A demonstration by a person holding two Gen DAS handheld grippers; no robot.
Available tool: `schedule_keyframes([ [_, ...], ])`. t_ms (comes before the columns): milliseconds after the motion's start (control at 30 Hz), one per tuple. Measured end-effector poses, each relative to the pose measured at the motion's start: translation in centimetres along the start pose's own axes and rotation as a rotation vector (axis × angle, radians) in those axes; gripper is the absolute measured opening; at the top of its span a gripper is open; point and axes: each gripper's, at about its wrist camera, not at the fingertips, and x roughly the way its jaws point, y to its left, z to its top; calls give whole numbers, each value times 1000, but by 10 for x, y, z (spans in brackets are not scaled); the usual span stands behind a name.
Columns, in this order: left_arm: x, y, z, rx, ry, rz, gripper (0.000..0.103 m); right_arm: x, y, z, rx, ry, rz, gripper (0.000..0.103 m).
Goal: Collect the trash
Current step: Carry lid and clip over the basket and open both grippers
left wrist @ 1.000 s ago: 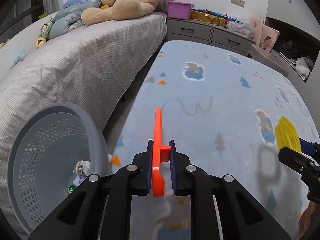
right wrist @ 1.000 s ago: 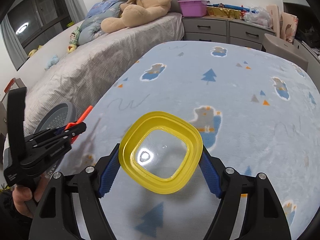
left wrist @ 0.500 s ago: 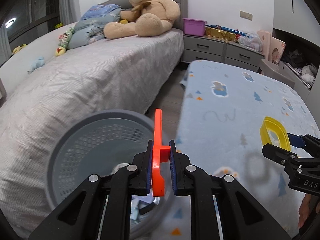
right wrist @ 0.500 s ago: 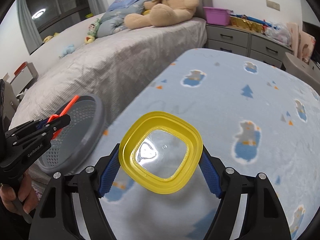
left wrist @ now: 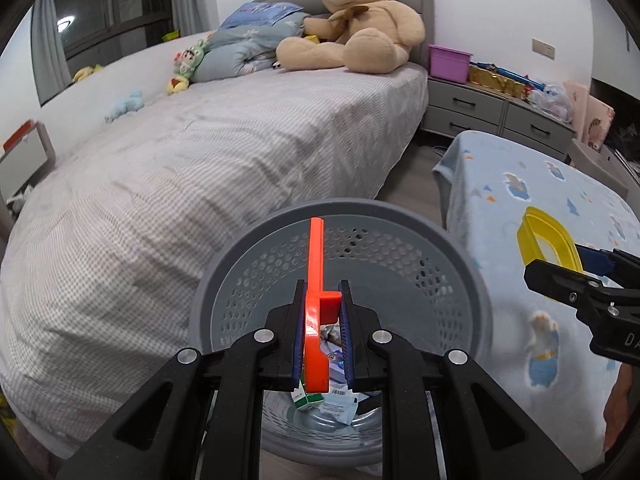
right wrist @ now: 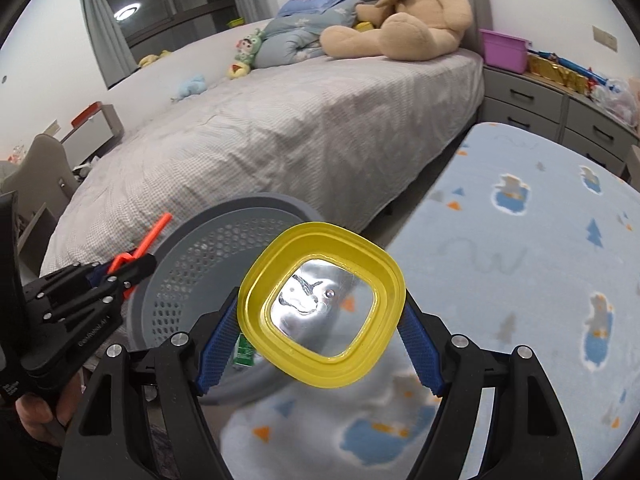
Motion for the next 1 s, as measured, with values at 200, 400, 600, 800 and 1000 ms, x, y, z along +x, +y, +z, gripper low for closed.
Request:
schedule_keyframes([
  [200, 22, 18, -2, -38, 52, 8, 15, 25, 22, 5, -50, 36, 47, 73],
  [400, 37, 28, -3, -61, 87, 13, 15, 46, 38, 10, -89, 66, 84, 73],
  [600, 47, 32, 3, -80, 98, 24, 15, 58, 43, 11, -102, 80, 105, 73],
  [800, 47, 33, 5, -89, 90, 32, 42, 59, 42, 11, -93, 76, 108, 76],
  [1000, 43, 37, 3, -102, 76, 38, 56, 55, 39, 14, -73, 60, 102, 82],
])
